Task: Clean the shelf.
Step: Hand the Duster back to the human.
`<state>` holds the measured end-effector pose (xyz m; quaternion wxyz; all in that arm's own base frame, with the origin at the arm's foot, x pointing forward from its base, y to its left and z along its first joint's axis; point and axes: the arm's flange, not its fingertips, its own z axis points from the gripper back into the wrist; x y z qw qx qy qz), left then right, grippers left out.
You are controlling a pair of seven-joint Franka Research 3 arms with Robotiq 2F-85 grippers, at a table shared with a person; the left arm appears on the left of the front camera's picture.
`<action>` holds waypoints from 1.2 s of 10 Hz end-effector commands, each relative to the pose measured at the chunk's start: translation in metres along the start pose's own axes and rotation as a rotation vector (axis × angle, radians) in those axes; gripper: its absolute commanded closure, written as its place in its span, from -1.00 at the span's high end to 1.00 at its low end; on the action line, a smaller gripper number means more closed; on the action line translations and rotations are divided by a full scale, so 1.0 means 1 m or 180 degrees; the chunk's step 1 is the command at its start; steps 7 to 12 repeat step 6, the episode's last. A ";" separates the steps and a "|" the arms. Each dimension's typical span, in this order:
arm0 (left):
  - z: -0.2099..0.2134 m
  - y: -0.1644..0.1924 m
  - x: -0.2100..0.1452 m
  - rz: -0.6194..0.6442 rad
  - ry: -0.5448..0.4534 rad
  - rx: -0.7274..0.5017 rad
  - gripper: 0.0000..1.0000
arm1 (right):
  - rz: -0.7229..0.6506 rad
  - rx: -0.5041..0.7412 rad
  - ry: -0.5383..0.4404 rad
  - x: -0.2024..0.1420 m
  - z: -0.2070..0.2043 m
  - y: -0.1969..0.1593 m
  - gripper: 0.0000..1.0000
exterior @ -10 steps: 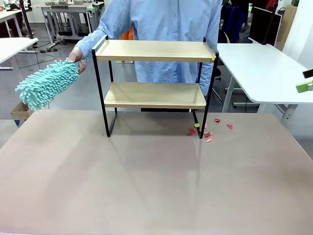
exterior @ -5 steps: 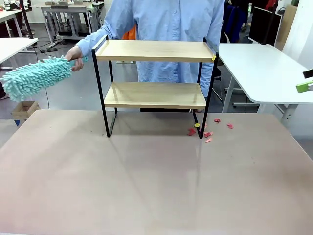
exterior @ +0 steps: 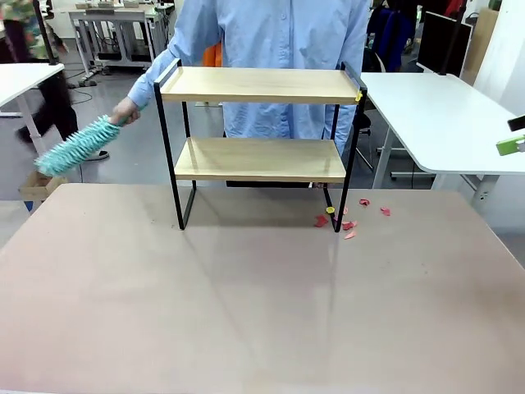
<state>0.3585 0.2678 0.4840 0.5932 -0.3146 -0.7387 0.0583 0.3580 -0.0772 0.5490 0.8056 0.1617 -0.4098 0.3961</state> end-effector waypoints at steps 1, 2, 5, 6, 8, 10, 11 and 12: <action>0.005 -0.003 0.000 0.0009 -0.0039 -0.0032 1.00 | 0.0008 0.0027 0.0008 0.001 0.002 -0.002 1.00; 0.005 -0.003 0.000 0.0009 -0.0039 -0.0032 1.00 | 0.0008 0.0027 0.0008 0.001 0.002 -0.002 1.00; 0.005 -0.003 0.000 0.0009 -0.0039 -0.0032 1.00 | 0.0008 0.0027 0.0008 0.001 0.002 -0.002 1.00; 0.005 -0.003 0.000 0.0009 -0.0039 -0.0032 1.00 | 0.0008 0.0027 0.0008 0.001 0.002 -0.002 1.00; 0.005 -0.003 0.000 0.0009 -0.0039 -0.0032 1.00 | 0.0008 0.0027 0.0008 0.001 0.002 -0.002 1.00; 0.005 -0.003 0.000 0.0009 -0.0039 -0.0032 1.00 | 0.0008 0.0027 0.0008 0.001 0.002 -0.002 1.00; 0.005 -0.003 0.000 0.0009 -0.0039 -0.0032 1.00 | 0.0008 0.0027 0.0008 0.001 0.002 -0.002 1.00; 0.005 -0.003 0.000 0.0009 -0.0039 -0.0032 1.00 | 0.0008 0.0027 0.0008 0.001 0.002 -0.002 1.00</action>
